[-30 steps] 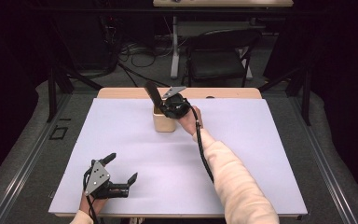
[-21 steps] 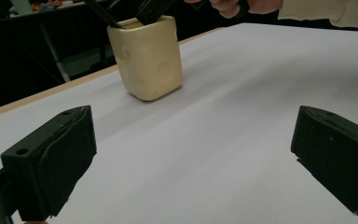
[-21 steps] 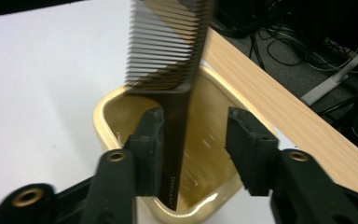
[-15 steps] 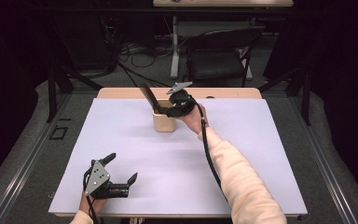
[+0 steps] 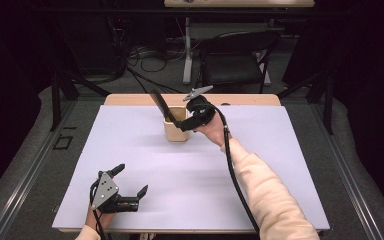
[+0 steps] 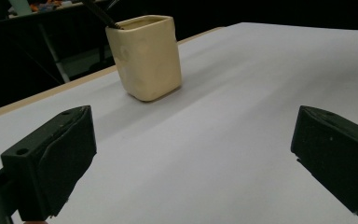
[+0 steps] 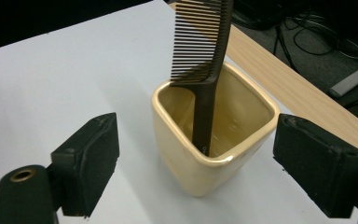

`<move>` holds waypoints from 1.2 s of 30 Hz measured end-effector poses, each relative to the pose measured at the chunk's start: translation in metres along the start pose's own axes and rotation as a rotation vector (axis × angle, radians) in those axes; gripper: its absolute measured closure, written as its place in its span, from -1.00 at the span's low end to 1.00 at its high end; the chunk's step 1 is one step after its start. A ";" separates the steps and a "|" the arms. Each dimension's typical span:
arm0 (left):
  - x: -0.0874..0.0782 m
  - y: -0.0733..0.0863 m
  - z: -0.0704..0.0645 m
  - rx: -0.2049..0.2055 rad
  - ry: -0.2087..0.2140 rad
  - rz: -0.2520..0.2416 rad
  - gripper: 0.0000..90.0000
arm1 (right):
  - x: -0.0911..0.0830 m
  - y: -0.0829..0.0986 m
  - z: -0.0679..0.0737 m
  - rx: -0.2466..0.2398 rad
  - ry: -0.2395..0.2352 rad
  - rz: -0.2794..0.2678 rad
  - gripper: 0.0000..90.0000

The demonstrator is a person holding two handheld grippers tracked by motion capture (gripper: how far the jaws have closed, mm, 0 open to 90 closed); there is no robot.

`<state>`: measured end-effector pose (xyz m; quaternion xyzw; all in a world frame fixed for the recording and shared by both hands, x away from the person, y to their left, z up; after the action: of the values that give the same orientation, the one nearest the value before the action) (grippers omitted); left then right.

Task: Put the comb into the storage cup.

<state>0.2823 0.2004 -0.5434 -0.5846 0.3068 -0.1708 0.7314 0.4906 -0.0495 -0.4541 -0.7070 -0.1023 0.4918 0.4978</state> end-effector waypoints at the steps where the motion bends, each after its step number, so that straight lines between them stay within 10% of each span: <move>1: 0.000 0.000 0.000 -0.001 0.000 0.000 -1.00 | -0.003 0.001 0.001 0.000 -0.010 0.004 -0.73; 36: 0.001 0.000 -0.001 -0.002 0.000 0.006 -1.00 | -0.067 0.064 0.012 -0.007 -0.066 0.043 -1.00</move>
<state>0.2827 0.1991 -0.5441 -0.5845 0.3085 -0.1683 0.7313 0.4255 -0.1156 -0.4665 -0.6942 -0.1052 0.5249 0.4811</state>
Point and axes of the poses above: each handheld gripper's, and its own axes: x roughly forward along the jaws, y roughly out of its underside, z roughly to its left, the point moved 3 cm from there along x, roughly forward along the jaws, and after that the axes turned 1 degree about -z, right-handed, at the moved point
